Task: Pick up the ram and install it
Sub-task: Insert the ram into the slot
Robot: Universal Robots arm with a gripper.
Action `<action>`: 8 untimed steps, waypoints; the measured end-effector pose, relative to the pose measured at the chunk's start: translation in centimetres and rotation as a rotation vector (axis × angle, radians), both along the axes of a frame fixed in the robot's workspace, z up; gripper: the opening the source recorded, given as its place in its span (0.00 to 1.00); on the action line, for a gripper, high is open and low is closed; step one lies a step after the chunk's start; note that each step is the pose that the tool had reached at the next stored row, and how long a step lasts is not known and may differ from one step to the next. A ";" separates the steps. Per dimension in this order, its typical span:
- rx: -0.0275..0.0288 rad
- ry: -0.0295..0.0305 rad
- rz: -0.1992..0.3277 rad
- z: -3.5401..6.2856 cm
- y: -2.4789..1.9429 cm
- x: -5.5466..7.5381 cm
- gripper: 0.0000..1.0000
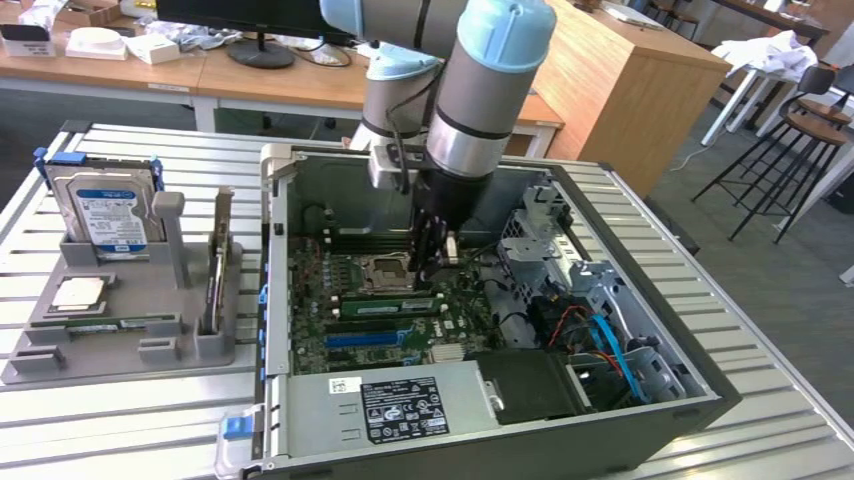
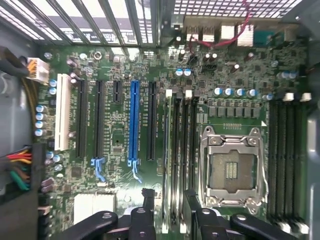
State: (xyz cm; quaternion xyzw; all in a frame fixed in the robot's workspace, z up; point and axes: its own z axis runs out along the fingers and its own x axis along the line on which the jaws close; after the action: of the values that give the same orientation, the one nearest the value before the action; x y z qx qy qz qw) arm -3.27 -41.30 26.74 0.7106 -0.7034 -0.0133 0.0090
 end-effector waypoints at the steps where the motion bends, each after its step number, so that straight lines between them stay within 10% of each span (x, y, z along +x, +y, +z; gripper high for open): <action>1: 0.0000 0.0000 0.000 0.34 0.00 0.0 0.36; 8: -0.0001 0.0000 0.000 2.59 0.00 0.0 0.36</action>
State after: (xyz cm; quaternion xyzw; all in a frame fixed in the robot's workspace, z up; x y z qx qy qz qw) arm -3.26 -41.30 29.33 0.7106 -0.7034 -0.0133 0.0090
